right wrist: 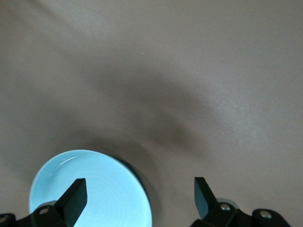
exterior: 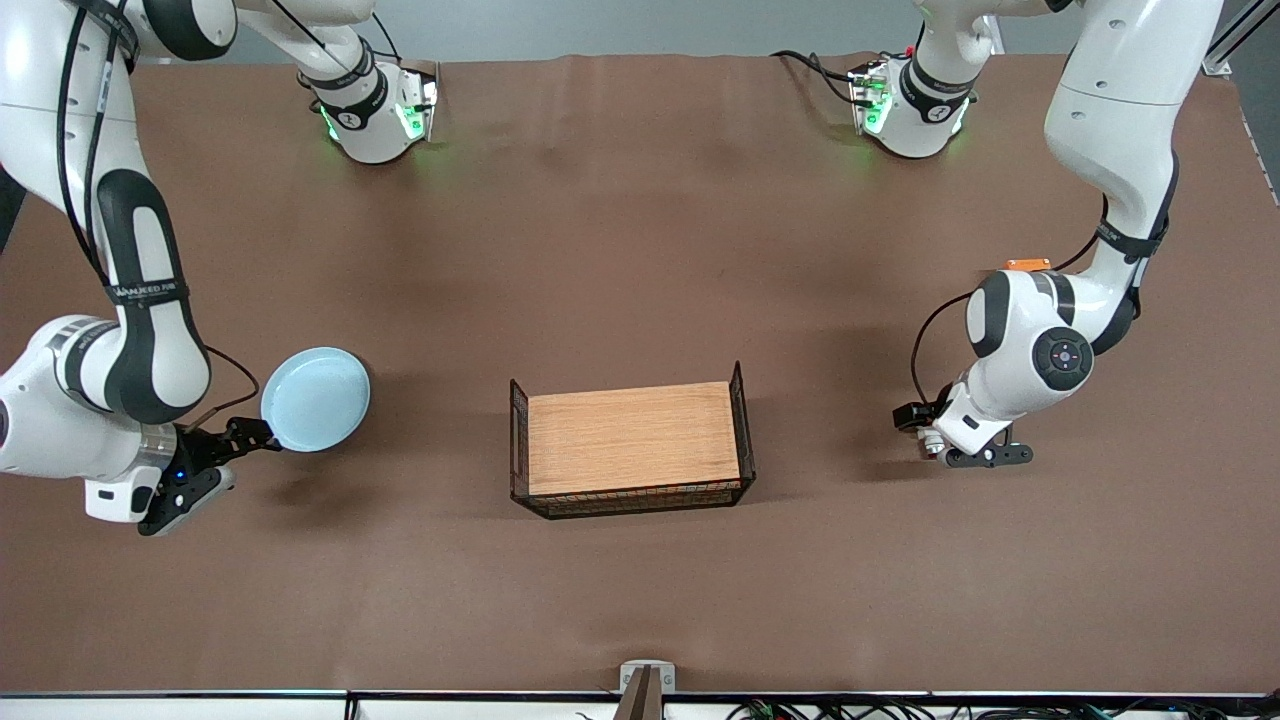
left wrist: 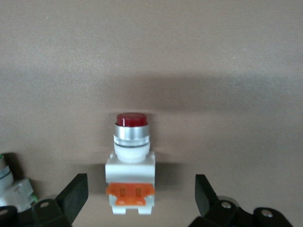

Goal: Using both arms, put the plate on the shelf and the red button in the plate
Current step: 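Lower the right gripper to the plate while the left gripper descends on the button, then grasp the plate rim with the right gripper while the left gripper grasps the button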

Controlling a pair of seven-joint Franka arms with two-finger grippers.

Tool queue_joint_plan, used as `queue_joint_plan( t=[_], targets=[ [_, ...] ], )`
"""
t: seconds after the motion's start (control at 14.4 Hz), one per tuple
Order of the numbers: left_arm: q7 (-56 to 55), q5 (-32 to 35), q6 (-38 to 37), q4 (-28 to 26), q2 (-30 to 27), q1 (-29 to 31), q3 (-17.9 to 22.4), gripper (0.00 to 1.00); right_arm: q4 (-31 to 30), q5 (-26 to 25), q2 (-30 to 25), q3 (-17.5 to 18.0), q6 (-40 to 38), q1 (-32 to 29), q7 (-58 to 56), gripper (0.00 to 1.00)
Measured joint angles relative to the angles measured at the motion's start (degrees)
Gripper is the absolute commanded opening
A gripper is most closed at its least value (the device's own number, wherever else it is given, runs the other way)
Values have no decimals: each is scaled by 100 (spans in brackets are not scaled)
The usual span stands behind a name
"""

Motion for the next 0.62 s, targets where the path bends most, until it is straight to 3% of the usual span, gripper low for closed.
queue_joint_plan(
  t=[0.35, 0.62],
  targets=[
    [4, 35, 147, 13, 112, 64, 1, 81, -41, 164, 197, 7, 211, -2, -459, 98],
    [4, 35, 149, 21, 115, 66, 1, 51, -474, 509, 254, 3, 700, -7, -918, 97]
  ],
)
